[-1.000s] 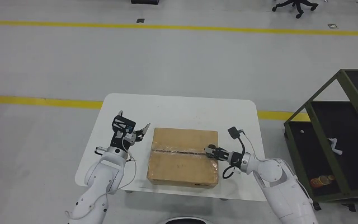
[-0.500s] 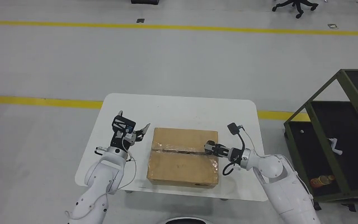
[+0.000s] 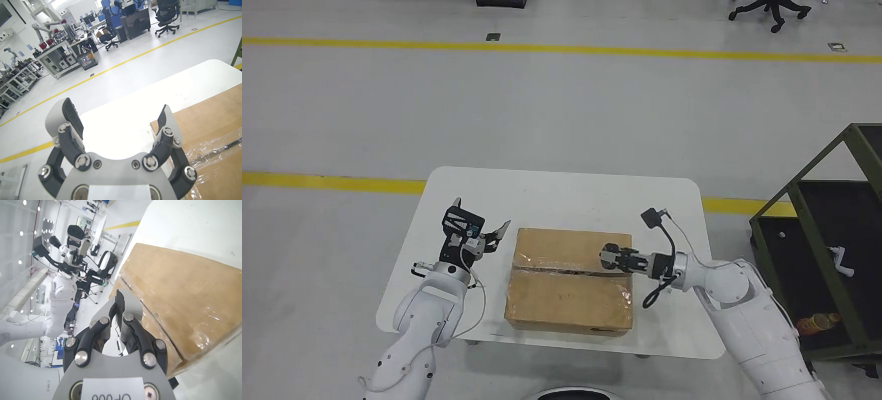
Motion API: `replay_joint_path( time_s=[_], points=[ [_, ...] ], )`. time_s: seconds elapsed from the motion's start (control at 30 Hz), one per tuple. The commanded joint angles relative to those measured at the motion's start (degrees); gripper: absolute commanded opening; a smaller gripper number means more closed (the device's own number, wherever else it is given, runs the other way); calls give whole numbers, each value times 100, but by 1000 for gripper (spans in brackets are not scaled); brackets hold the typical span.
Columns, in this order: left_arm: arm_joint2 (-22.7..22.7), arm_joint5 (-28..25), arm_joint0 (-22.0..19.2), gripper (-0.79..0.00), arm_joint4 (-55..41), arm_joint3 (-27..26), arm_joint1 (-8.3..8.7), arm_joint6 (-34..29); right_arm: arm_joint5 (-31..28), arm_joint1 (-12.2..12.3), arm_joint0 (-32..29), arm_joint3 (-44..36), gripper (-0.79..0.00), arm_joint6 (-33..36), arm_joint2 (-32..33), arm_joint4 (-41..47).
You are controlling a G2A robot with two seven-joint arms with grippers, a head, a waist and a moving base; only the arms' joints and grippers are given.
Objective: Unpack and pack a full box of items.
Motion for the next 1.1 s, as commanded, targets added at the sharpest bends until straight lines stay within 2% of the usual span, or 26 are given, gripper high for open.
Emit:
replay_joint_path(
  time_s=[0.0,1.0,1.07],
  points=[
    [0,0,0,0,0,0,0,0,-155,11,96,104,-785,114,-3,45],
    [0,0,0,0,0,0,0,0,-182,13,109,129,-785,124,2,47],
    [0,0,0,0,0,0,0,0,-87,14,110,-99,-785,58,-58,-105]
  ],
)
